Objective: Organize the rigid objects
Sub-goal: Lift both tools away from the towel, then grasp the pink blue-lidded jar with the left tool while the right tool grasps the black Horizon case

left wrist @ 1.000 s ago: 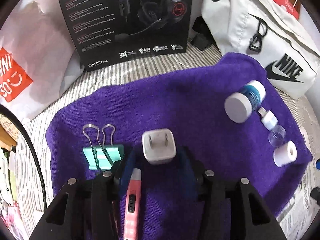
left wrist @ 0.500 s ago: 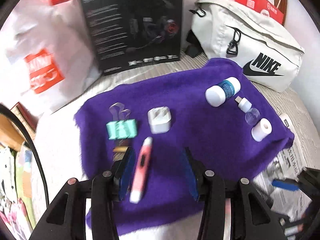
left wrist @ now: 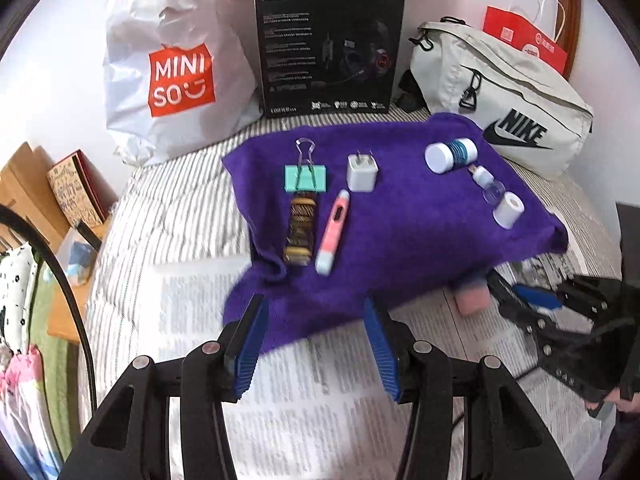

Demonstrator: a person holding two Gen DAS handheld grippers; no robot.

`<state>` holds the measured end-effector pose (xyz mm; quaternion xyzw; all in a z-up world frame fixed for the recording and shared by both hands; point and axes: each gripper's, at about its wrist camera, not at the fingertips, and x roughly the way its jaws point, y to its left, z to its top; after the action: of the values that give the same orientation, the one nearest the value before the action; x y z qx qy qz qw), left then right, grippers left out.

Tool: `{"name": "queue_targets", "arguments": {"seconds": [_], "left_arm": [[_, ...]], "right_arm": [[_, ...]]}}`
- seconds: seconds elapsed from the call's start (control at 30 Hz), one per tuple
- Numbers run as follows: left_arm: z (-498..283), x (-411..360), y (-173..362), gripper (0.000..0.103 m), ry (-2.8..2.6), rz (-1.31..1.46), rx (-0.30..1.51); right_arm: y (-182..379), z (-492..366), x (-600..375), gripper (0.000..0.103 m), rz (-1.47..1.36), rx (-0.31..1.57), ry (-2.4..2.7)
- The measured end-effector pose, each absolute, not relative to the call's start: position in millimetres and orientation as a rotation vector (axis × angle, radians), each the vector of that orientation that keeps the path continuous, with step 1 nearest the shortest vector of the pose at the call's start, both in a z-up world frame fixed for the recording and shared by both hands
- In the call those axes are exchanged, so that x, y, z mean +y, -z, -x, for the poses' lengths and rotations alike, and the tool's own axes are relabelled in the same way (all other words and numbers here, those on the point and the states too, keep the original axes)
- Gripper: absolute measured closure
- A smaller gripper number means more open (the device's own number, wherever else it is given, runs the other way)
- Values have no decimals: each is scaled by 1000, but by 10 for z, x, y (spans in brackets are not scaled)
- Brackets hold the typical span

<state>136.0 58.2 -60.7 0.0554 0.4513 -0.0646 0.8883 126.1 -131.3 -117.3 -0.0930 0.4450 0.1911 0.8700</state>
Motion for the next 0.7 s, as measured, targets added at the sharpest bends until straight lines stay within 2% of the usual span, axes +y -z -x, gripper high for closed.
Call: {"name": "queue_targets", "arguments": {"seconds": [0.33,0.7], "left_arm": [[-1193,267,753,56,217,-94,960],[-1312,-401,978,56,314,-101,1005]], "right_arm": [[992,-889,-1868,82,130,944,-258],[1137,-628,-2385,82,32,966,-151]]}}
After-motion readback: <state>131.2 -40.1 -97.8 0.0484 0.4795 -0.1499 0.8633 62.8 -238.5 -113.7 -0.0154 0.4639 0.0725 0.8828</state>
